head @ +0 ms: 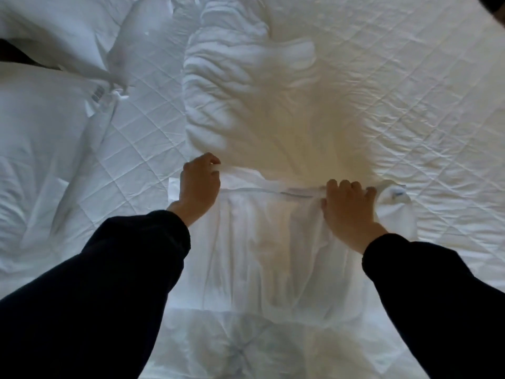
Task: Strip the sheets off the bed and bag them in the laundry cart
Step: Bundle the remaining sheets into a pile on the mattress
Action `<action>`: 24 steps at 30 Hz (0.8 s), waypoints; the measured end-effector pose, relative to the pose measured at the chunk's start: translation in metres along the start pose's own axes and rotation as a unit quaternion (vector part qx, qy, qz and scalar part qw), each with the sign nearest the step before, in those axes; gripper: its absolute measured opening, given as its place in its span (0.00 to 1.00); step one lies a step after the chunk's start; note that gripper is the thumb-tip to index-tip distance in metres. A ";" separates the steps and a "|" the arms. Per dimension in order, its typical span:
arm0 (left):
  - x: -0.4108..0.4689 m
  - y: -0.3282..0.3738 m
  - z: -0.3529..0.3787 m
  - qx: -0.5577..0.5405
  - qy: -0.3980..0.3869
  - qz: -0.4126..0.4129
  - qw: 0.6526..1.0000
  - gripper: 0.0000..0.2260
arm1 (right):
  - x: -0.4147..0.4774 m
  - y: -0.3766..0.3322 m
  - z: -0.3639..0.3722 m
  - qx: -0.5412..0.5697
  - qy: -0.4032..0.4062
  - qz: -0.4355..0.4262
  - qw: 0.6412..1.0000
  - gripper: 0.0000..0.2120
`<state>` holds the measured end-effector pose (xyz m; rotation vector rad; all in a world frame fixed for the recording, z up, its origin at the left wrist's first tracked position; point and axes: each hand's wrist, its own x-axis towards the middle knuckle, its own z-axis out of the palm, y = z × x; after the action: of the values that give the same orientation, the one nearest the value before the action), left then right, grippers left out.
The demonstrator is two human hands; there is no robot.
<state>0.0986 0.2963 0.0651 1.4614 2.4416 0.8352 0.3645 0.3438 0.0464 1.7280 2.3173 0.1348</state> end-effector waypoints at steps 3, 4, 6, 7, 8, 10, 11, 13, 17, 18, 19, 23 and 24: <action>0.034 0.001 0.004 -0.075 -0.002 -0.059 0.995 0.23 | 0.024 0.004 -0.015 0.032 0.056 0.025 0.998 0.16; 0.036 0.001 0.008 -0.052 -0.035 -0.060 0.996 0.28 | 0.028 0.001 -0.014 0.046 0.066 0.035 0.996 0.19; 0.026 -0.001 0.017 0.028 -0.106 -0.043 0.993 0.38 | 0.024 -0.014 -0.006 0.080 0.069 -0.002 0.994 0.26; 0.016 -0.002 0.022 0.063 -0.130 -0.014 0.989 0.40 | 0.020 -0.021 -0.001 0.096 0.070 -0.050 0.992 0.27; 0.004 -0.003 0.026 0.094 -0.162 0.034 0.982 0.40 | 0.015 -0.026 0.008 0.098 0.065 -0.100 0.988 0.26; -0.017 -0.007 0.035 0.180 -0.280 0.140 0.932 0.34 | 0.013 -0.028 0.019 0.044 0.035 -0.163 0.985 0.26; -0.024 -0.010 0.039 0.223 -0.336 0.174 0.899 0.32 | 0.012 -0.022 0.023 0.024 -0.001 -0.166 0.986 0.29; -0.030 -0.016 0.046 0.271 -0.378 0.179 0.867 0.29 | 0.013 0.001 0.034 0.018 -0.071 -0.121 0.990 0.32; -0.035 -0.020 0.050 0.295 -0.296 0.169 0.892 0.32 | 0.009 0.039 0.049 0.058 -0.147 -0.043 0.987 0.53; -0.036 -0.021 0.047 0.301 -0.263 0.175 0.900 0.33 | 0.007 0.043 0.048 0.102 -0.142 -0.017 0.984 0.46; -0.037 -0.023 0.043 0.307 -0.236 0.178 0.905 0.35 | 0.005 0.045 0.044 0.140 -0.105 -0.012 0.984 0.36; -0.029 -0.035 0.027 0.315 -0.202 0.156 0.914 0.40 | -0.005 0.046 0.039 0.094 0.144 -0.101 0.980 0.20; -0.026 -0.037 0.024 0.307 -0.200 0.154 0.918 0.40 | -0.009 0.047 0.039 0.093 0.159 -0.109 0.977 0.18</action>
<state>0.0938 0.2699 0.0213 2.0088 2.2695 -0.2411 0.4202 0.3458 0.0208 1.6173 2.8176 0.1705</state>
